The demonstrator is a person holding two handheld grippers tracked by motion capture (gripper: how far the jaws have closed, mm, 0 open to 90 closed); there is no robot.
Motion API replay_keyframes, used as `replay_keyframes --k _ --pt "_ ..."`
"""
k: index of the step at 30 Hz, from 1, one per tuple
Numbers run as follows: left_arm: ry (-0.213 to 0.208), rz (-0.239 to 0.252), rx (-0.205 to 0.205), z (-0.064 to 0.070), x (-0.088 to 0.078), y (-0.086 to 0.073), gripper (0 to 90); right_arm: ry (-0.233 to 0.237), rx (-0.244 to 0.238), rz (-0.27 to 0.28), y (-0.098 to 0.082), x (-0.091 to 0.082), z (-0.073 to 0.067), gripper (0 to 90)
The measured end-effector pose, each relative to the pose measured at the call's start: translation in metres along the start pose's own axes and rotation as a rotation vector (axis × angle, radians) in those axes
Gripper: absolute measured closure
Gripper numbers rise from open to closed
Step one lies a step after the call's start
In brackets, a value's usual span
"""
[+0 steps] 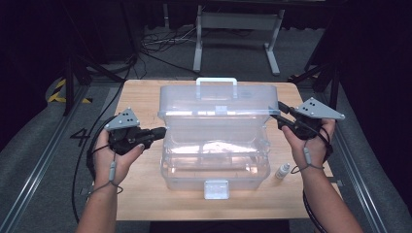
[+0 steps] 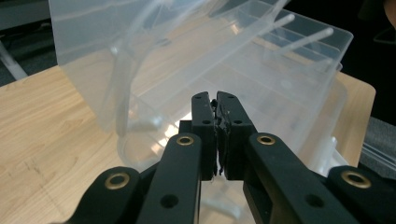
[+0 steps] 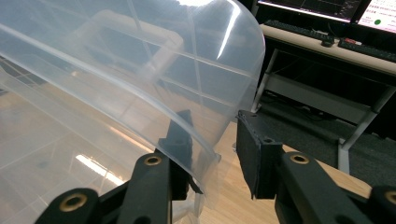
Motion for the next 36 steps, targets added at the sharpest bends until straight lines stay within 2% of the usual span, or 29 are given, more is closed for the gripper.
replay_keyframes --k 8,14,20,23,28,31,36 --pt "-0.044 -0.046 0.021 0.014 -0.011 -0.026 88.1 -0.004 0.008 -0.014 0.004 0.004 0.002 67.9" --pt "-0.078 -0.081 0.027 0.018 -0.003 -0.052 88.9 -0.007 0.016 -0.017 0.004 0.005 0.003 68.4" --pt "-0.128 -0.107 0.006 0.020 0.007 -0.072 89.3 -0.007 0.017 -0.022 0.005 0.006 0.003 68.6" --pt "-0.148 -0.124 -0.009 0.021 0.011 -0.078 89.2 -0.007 0.018 -0.021 0.005 0.006 0.004 68.8" --pt "-0.174 -0.157 -0.006 0.024 0.019 -0.084 89.2 -0.006 0.021 -0.021 0.006 0.007 0.004 68.8" --pt "-0.174 -0.177 0.001 0.024 0.024 -0.086 89.1 -0.006 0.021 -0.021 0.006 0.007 0.005 68.9" --pt "-0.180 -0.172 -0.011 0.023 0.025 -0.087 89.2 -0.004 0.020 -0.024 0.006 0.007 0.005 69.0"
Point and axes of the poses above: each handheld gripper's, and its own axes: x roughly forward along the jaws, y roughly out of its top, z roughly to its right, the point moved 4 cm from there along x, roughly forward along the jaws, and after that the axes turned 1 degree about -y, right-handed, at the moved point
